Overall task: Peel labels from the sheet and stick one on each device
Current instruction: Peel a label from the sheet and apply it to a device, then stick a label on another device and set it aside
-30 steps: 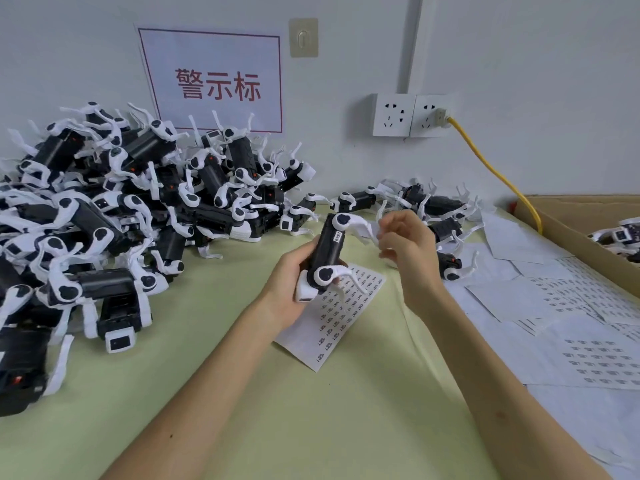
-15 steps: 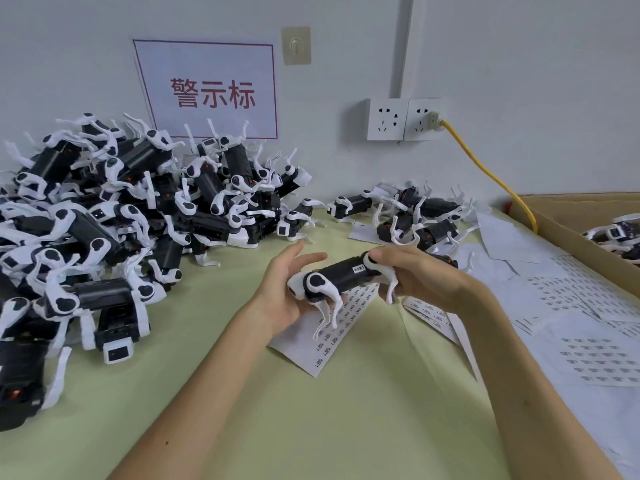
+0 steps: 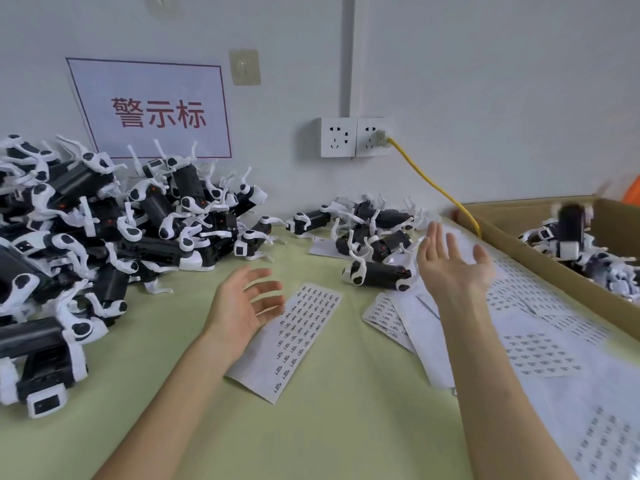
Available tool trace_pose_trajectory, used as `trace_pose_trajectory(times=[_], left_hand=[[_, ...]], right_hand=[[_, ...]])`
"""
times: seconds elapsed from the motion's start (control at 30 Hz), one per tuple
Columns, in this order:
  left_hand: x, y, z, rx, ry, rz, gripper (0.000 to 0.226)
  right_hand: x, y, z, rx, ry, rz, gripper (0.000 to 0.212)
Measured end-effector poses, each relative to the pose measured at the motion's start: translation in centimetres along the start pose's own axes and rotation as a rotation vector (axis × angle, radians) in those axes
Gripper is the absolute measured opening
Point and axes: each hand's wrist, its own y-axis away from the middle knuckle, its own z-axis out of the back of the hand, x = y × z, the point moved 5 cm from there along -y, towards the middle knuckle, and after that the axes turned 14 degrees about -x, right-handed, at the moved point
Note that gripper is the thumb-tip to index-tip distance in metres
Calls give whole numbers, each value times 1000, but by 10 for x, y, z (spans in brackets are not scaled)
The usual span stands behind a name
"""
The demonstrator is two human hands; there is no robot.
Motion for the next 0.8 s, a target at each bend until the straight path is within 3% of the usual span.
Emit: trace_pose_trajectory(times=[0.3, 0.4, 0.5, 0.63, 0.8], left_hand=[[6, 2, 2, -63, -177, -21, 19], [8, 1, 2, -66, -202, -36, 20], [8, 1, 3, -70, -193, -39, 17], [6, 2, 3, -101, -163, -40, 16], [7, 1, 0, -72, -166, -56, 18]], right_hand=[[-36, 21, -26, 66, 484, 192, 29], [-68, 35, -39, 174, 685, 220, 26], [-112, 54, -57, 397, 1027, 382, 29], [-187, 83, -82, 780, 1455, 825, 42], [-312, 96, -98, 1387, 2072, 1214, 105]])
